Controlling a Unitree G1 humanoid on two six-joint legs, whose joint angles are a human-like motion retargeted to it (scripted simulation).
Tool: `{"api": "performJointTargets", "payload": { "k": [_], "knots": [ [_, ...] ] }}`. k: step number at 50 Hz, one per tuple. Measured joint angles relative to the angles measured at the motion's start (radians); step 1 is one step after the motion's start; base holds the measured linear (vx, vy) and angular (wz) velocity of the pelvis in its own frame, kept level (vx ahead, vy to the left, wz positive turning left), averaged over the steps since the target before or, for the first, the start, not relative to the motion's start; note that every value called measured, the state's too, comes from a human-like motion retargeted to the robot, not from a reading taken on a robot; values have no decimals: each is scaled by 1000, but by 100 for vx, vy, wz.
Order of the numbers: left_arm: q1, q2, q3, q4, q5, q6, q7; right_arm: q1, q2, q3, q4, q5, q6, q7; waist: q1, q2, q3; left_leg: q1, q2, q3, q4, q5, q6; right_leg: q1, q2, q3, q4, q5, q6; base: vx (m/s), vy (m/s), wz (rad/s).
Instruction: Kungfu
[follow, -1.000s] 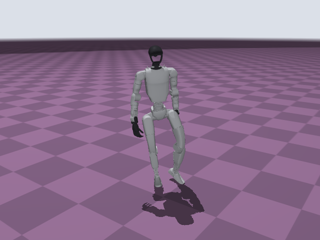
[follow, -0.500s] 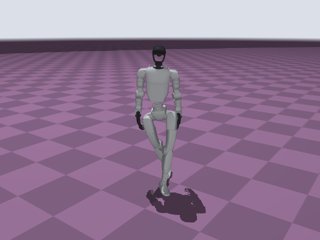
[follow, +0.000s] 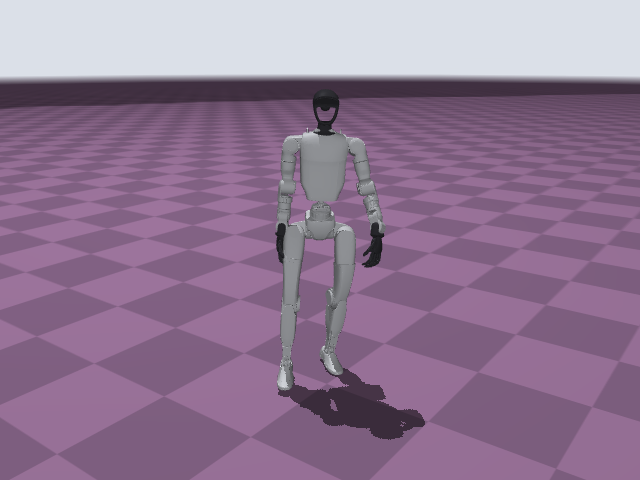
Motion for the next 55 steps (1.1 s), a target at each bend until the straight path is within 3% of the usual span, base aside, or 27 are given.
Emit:
{"api": "performJointTargets", "payload": {
  "k": [3,6,11,13,15,18,20,23,25,28,30,32,35,38,40,45,50,55],
  "knots": [
    [-28,-25,-26,19,34,0,52,0,8,-19,11,22,-22,-48,-8,-10,29,39,-21,-96,24,-23,-5,13,-25,114,-126,124,-42,57,-44,184],
    [-20,-52,-37,43,5,-3,93,0,11,-38,20,59,-42,-72,0,-19,60,74,-36,-171,47,-46,-10,43,-19,251,-219,183,-63,44,-42,151],
    [49,-75,40,107,-92,20,69,-8,18,-52,27,184,-69,-63,-34,-23,80,91,-40,-313,92,-68,-30,65,-72,262,-233,273,48,44,-62,163],
    [83,-66,87,143,-146,40,43,-10,25,-50,24,225,-69,-56,-43,-30,78,91,-34,-357,104,-68,-43,70,-83,222,-207,187,104,42,-82,139],
    [117,-52,134,183,-208,66,29,-6,34,-47,16,244,-66,-49,-41,-17,67,86,7,-397,108,-51,-64,68,-66,133,-146,-8,47,36,-76,124],
    [168,-32,187,249,-314,104,44,5,45,-65,2,237,-28,-27,-46,-15,7,26,58,-459,141,25,-102,39,-42,27,-87,-131,-35,37,-78,142],
    [191,-36,206,287,-408,116,90,-1,44,-98,-9,209,22,19,10,-73,-70,-59,67,-387,173,115,-126,-48,-16,131,-48,-163,-24,18,-68,56],
    [204,-73,242,322,-596,73,171,-20,4,-100,-55,179,81,78,12,-61,-3,-92,140,-256,258,229,-227,53,-38,33,-106,-188,-36,5,-51,114],
    [209,-83,277,326,-706,46,186,-32,-24,-89,-78,173,80,101,-17,-47,30,-108,207,-91,302,266,-256,108,-44,-17,-140,-199,-45,1,-35,155],
    [229,-124,335,291,-800,8,199,-31,-48,-107,-96,184,61,109,-39,-40,29,-133,203,25,289,216,-268,150,-47,-92,-182,-210,-50,8,-32,153],
    [227,-156,357,262,-852,-16,188,-38,-68,-137,-107,207,62,119,-47,-53,-15,-212,96,57,239,184,-278,102,-106,-140,-191,-209,-29,-6,0,146],
    [219,-166,356,250,-931,-31,158,-45,-76,-170,-109,249,60,141,-17,-62,-22,-244,56,90,201,162,-278,98,-101,-158,-204,-213,-27,-2,-21,64],
    [216,-175,373,245,-1043,-41,102,-44,-59,-227,-109,333,66,167,11,-56,17,-143,155,250,128,137,-233,200,-17,-211,-244,-244,-69,10,-46,31],
    [204,-182,398,250,-1172,-26,43,-62,-49,-291,-102,465,58,190,-1,-30,29,-46,171,456,24,106,-208,240,17,-248,-261,-262,-85,8,-13,68],
    [199,-185,417,254,-1249,-14,6,-69,-35,-335,-106,557,46,208,-10,-18,14,-35,164,471,-25,100,-188,243,30,-260,-266,-273,-92,9,-8,64],
    [175,-198,492,234,-1424,-13,-60,-89,34,-460,-142,856,-30,276,-17,-19,0,-70,182,381,-29,127,-239,247,47,-276,-273,-290,-100,3,-4,51],
    [157,-207,551,221,-1622,13,-161,-110,61,-550,-142,1173,-51,373,6,-39,-13,-78,167,386,-43,141,-182,244,42,-260,-278,-286,-103,5,8,8],
    [162,-193,563,236,-1671,8,-160,-130,37,-553,-88,1330,-36,388,25,-35,5,-50,165,412,-50,135,-175,256,35,-259,-274,-275,-103,4,19,-26]
  ]
}}
